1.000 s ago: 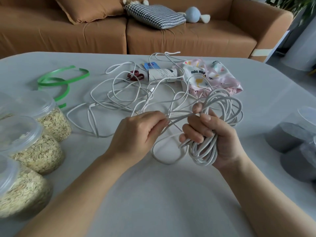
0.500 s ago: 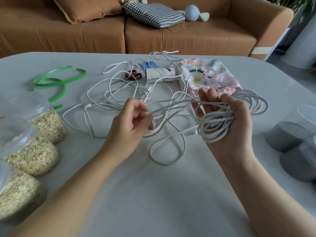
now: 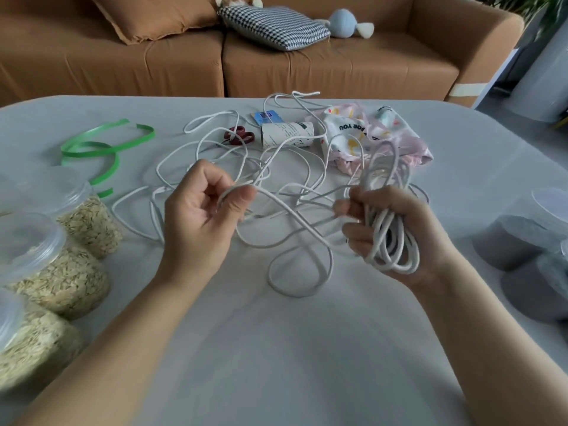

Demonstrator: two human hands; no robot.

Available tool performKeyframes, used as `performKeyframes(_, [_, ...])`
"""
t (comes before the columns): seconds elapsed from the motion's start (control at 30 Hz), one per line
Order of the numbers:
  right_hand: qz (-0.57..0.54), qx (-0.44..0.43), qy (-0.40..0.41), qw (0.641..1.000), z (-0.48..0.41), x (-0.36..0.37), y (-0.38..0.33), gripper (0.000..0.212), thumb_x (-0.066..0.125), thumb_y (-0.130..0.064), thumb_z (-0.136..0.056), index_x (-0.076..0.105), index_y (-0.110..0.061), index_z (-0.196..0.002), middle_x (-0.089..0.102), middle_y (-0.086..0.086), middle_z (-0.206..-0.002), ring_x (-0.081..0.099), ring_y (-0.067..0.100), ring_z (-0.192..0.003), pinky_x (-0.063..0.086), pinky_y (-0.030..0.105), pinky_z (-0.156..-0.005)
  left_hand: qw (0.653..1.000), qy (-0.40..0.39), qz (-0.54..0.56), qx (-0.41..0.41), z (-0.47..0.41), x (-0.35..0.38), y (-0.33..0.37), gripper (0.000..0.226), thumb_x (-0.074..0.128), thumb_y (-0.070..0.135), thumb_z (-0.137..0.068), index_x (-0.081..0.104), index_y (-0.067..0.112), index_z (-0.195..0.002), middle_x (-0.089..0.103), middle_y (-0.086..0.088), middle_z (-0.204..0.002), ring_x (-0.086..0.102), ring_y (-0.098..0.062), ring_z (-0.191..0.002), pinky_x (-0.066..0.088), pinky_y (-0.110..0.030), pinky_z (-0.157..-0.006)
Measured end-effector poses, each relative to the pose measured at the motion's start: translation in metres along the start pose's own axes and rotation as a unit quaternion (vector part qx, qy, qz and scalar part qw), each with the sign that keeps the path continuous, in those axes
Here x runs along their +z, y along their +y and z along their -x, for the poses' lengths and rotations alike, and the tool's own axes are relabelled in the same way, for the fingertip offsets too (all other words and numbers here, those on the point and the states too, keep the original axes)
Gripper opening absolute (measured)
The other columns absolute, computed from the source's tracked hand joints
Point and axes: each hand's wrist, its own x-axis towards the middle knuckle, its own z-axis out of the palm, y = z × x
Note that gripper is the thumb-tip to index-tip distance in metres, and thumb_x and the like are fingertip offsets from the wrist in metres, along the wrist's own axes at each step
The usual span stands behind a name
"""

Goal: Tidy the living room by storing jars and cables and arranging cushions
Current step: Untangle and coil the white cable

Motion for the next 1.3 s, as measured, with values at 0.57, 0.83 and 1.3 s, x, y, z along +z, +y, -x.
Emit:
performKeyframes(0.57, [0.105,0.171,-0.292,0.935,-0.002,-0.001,0.042,0.045,0.073,-0.029,-0.077,0.031,-0.016,-0.077,0.046,-0.003,-0.049,0.035,0.01,-0.044,0.021,0.026,-0.04,0.997,-0.072,-0.03,-0.007,0.007,0.009,-0.006,0.042,0.067,0.055,-0.082,0.04,0.024,-0.07,0.044,-0.005,-0.06,0.046,-0.013,-0.057,0.05,-0.031,-0.065])
performKeyframes(0.83, [-0.064,0.04,-0.338,0.938,-0.002,-0.003,0.037,0.01,0.056,-0.006,-0.088,0.055,-0.01,-0.097,0.041,-0.005,-0.047,0.03,0.012,-0.043,0.028,0.024,-0.049,0.975,-0.19,-0.096,-0.062,0.009,0.007,-0.015,0.02,0.059,0.042,-0.092,0.06,0.023,-0.085,0.069,0.003,-0.09,0.067,-0.012,-0.098,0.051,-0.038,-0.089])
performKeyframes(1.3, [0.042,-0.158,-0.024,0.986,-0.01,0.004,0.039,0.014,0.052,-0.01,-0.082,0.06,-0.015,-0.093,0.047,-0.001,-0.054,0.053,0.013,-0.055,0.046,0.031,-0.061,0.967,-0.137,-0.193,0.095,0.009,0.014,-0.007,0.027,0.054,0.026,-0.096,0.06,0.005,-0.08,0.052,0.005,-0.061,0.047,-0.014,-0.056,0.042,-0.029,-0.055])
